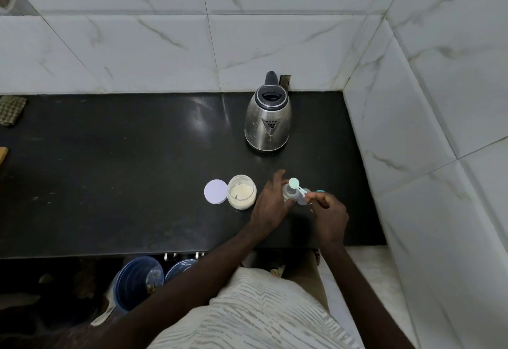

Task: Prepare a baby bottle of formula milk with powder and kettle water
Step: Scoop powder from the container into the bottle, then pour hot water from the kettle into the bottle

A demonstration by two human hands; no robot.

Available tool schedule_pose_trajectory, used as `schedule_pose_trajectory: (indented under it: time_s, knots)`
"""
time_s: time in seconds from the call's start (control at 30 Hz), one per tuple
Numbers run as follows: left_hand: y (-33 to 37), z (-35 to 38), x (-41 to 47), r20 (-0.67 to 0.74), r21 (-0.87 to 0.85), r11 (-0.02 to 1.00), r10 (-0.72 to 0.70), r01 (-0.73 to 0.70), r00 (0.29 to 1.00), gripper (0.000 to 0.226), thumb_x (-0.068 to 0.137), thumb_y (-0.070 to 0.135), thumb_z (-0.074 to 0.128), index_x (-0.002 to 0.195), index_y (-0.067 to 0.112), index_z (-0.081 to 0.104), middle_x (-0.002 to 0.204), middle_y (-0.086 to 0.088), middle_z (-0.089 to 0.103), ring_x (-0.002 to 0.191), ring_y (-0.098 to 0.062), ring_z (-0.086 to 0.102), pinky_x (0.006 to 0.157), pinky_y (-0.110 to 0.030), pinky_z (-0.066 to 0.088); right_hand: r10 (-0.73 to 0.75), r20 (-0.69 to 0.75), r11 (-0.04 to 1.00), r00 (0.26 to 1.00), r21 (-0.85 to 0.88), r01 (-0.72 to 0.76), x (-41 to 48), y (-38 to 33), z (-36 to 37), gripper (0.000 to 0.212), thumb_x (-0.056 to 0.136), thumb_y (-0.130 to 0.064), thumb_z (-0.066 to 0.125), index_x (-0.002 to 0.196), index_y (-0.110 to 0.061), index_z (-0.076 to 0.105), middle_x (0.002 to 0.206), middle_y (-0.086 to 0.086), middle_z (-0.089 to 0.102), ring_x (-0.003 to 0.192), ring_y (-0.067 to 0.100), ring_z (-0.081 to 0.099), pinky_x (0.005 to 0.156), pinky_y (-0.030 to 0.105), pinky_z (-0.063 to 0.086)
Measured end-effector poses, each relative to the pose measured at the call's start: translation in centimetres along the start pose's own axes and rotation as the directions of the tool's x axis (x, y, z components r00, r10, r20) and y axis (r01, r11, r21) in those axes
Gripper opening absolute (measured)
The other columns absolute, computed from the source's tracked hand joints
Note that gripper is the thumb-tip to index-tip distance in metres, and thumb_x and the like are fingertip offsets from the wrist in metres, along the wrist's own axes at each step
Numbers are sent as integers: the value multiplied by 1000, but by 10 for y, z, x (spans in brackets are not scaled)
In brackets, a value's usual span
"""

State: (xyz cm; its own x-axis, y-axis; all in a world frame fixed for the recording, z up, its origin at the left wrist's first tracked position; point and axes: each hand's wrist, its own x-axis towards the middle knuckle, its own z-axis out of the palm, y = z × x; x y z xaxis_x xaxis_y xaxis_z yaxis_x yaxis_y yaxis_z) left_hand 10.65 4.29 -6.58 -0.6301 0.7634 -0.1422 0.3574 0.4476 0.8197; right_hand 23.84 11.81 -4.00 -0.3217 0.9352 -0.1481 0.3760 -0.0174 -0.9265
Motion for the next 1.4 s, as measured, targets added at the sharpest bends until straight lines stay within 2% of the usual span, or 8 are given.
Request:
schedule_pose_trajectory:
  time_s: [0.23, 0.4, 0.53, 0.63, 0.77, 0.97, 1.07, 1.4]
  knots:
    - [4, -13, -5, -60, -44, 997, 64, -67, 996, 81, 88, 29, 70, 156, 14, 30, 151, -1, 53, 137, -19, 51, 111, -34, 42, 420, 101, 809, 902, 410, -422, 2, -10, 3, 17, 90, -1, 74, 98, -16, 77, 110, 9, 78, 100, 19, 72, 81, 28, 57]
    - [-2, -38, -6, -231, -54, 983, 156, -173, 960, 68, 82, -6, 49, 148, 11, 43, 147, -1, 56, 135, -15, 53, 114, -37, 42, 479, 165, 696, 862, 528, -487, -1, -20, 9, 16, 94, 2, 69, 101, -12, 74, 112, 12, 75, 99, 19, 72, 83, 26, 57]
    - [-21, -64, -5, -400, 13, 992, 119, -124, 909, 63, 82, -7, 43, 141, 10, 53, 142, 0, 60, 127, -15, 58, 111, -27, 42, 424, 227, 674, 877, 567, -473, -4, -31, 20, 15, 95, 5, 66, 104, -4, 73, 109, 16, 75, 99, 22, 72, 76, 22, 60]
    - [-43, -77, -3, -516, 24, 1000, 14, -2, 856, 59, 81, -7, 41, 134, 7, 61, 130, -6, 68, 113, -20, 63, 102, -17, 41, 373, 288, 694, 882, 543, -472, -9, -42, 33, 18, 95, 6, 66, 111, 6, 71, 108, 20, 74, 97, 25, 72, 78, 24, 62]
    - [-65, -89, -4, -535, -13, 996, -83, 90, 841, 48, 86, -10, 46, 127, 5, 67, 118, -12, 72, 107, -29, 67, 100, -39, 50, 343, 364, 737, 866, 467, -489, -18, -52, 61, 16, 94, 8, 66, 109, 5, 71, 99, 16, 75, 90, 20, 74, 80, 25, 62]
    - [-74, -87, -11, -535, -49, 993, -116, 107, 837, 30, 97, -4, 52, 118, 3, 71, 118, -12, 74, 109, -27, 68, 98, -31, 48, 355, 348, 832, 868, 306, -463, -25, -47, 103, 12, 85, 8, 74, 93, -1, 73, 88, 15, 77, 86, 24, 75, 81, 33, 64]
    - [-78, -86, -12, -530, -81, 991, -135, 109, 837, 29, 96, -5, 54, 116, 4, 72, 117, -10, 74, 108, -24, 69, 98, -38, 53, 345, 301, 877, 889, 233, -419, -26, -44, 117, 11, 82, 6, 75, 88, -3, 73, 86, 16, 77, 76, 22, 76, 83, 42, 64]
    - [-87, -78, -17, -546, -92, 994, -93, 50, 833, 21, 101, 8, 54, 108, 6, 73, 110, -8, 76, 105, -26, 71, 92, -47, 56, 258, 247, 962, 934, 21, -272, -20, -49, 124, 10, 89, -4, 66, 83, -10, 70, 72, 7, 74, 58, 14, 72, 62, 40, 65]
